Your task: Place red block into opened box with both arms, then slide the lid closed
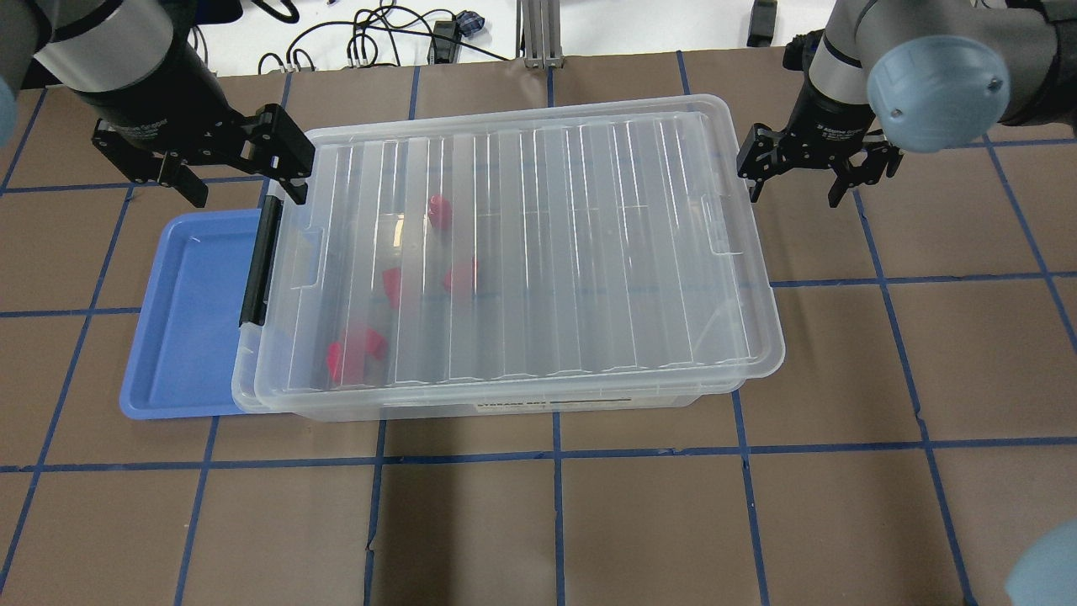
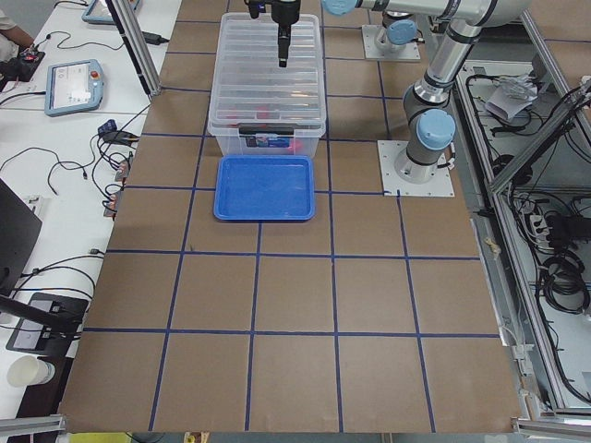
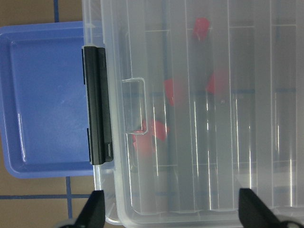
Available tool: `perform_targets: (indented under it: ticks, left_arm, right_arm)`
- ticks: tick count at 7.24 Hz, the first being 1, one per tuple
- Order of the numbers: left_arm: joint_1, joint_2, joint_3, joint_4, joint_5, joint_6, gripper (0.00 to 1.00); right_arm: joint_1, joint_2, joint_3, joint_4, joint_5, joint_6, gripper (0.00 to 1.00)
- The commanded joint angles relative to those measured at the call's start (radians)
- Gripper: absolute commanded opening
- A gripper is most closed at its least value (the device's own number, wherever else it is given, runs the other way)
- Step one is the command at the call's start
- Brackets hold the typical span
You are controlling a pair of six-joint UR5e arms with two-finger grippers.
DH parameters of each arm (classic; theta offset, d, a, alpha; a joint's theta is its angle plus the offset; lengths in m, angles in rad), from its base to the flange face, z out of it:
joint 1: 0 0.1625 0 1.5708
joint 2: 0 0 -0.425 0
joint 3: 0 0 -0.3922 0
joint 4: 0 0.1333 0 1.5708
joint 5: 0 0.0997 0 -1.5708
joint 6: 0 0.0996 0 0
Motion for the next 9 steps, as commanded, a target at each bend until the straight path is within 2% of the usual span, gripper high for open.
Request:
perform_targets:
  ticks: [1,2,3,5,6,7,9]
  left_arm:
    - [0.000,0.002,-0.002,0.000,-0.001,0.000,1.00]
    - [0.000,0.002,-0.002,0.000,-0.001,0.000,1.00]
    - [0.000,0.002,-0.002,0.000,-0.001,0.000,1.00]
    - [0.000,0.002,-0.002,0.000,-0.001,0.000,1.00]
    - [0.000,0.000,0.001,0.000,-0.001,0.000,1.00]
    - [0.000,0.000,0.001,0.000,-0.001,0.000,1.00]
    - [0.000,-0.007,0.001,0.000,-0.002,0.000,1.00]
  right_arm:
    - [0.006,-0.004,-0.018,-0.002,-0.006,0.002,1.00]
    - [0.006,-0.023,-0.035,0.005,-0.015,0.002,1.00]
    - [0.006,-0.071,-0.036,0.069,-0.015,0.002,1.00]
    - [0.015,-0.208,-0.036,0.215,0.002,0.003,1.00]
    - [0.034,-0.265,-0.026,0.227,0.000,0.003,1.00]
    - [0.058,-0.281,-0.023,0.267,0.000,0.003,1.00]
    - [0.078,-0.283,-0.019,0.275,0.002,0.003,1.00]
